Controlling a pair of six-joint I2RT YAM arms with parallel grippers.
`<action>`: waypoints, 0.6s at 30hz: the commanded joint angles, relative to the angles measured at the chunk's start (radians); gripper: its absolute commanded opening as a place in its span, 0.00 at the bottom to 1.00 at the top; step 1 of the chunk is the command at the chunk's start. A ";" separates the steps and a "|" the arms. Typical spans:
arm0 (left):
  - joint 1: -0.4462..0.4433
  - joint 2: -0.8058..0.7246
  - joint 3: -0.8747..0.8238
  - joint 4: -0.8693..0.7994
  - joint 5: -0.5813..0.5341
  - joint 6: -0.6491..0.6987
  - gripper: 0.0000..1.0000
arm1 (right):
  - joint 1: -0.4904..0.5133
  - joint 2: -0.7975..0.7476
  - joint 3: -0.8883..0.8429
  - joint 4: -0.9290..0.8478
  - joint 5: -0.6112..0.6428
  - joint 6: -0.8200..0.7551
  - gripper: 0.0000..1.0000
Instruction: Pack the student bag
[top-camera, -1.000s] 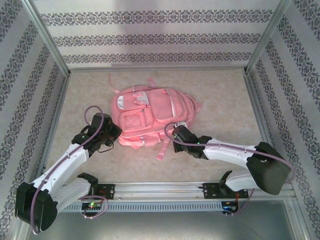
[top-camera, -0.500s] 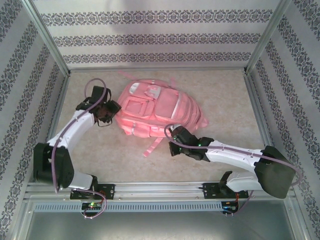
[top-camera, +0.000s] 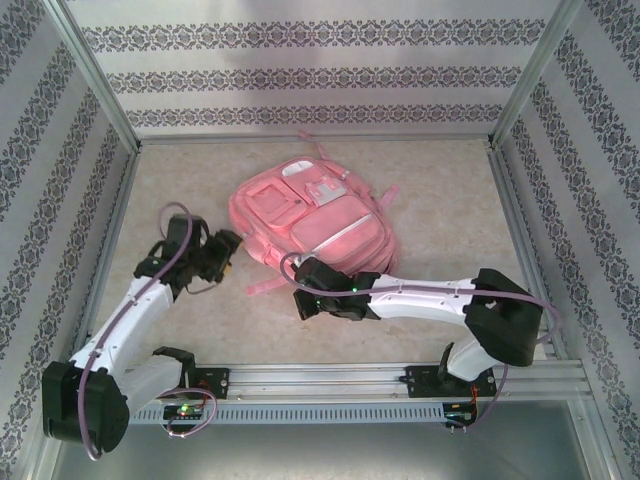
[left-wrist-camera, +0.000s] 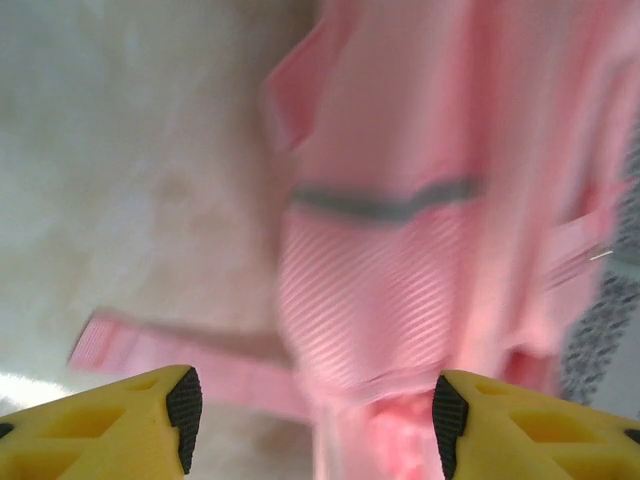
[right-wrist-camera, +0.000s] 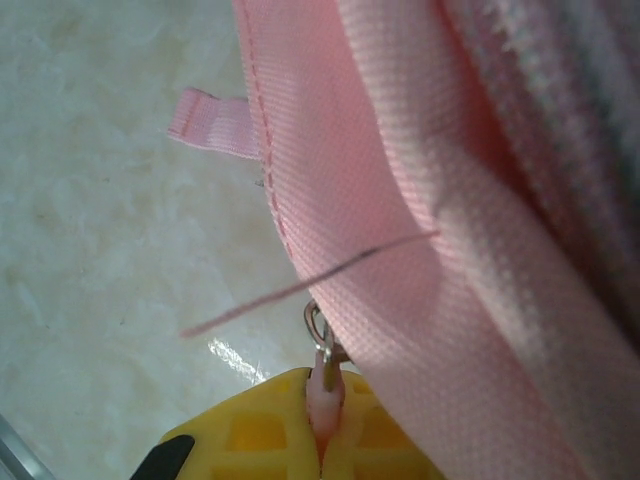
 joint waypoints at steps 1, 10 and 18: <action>-0.050 -0.005 -0.074 0.193 0.026 -0.109 0.63 | 0.008 0.021 0.064 0.086 -0.005 0.005 0.00; -0.164 0.007 -0.151 0.415 -0.077 -0.068 0.55 | 0.005 0.046 0.065 0.100 -0.017 0.020 0.00; -0.222 0.088 -0.191 0.550 -0.082 -0.111 0.45 | -0.011 0.040 0.036 0.139 -0.039 0.050 0.00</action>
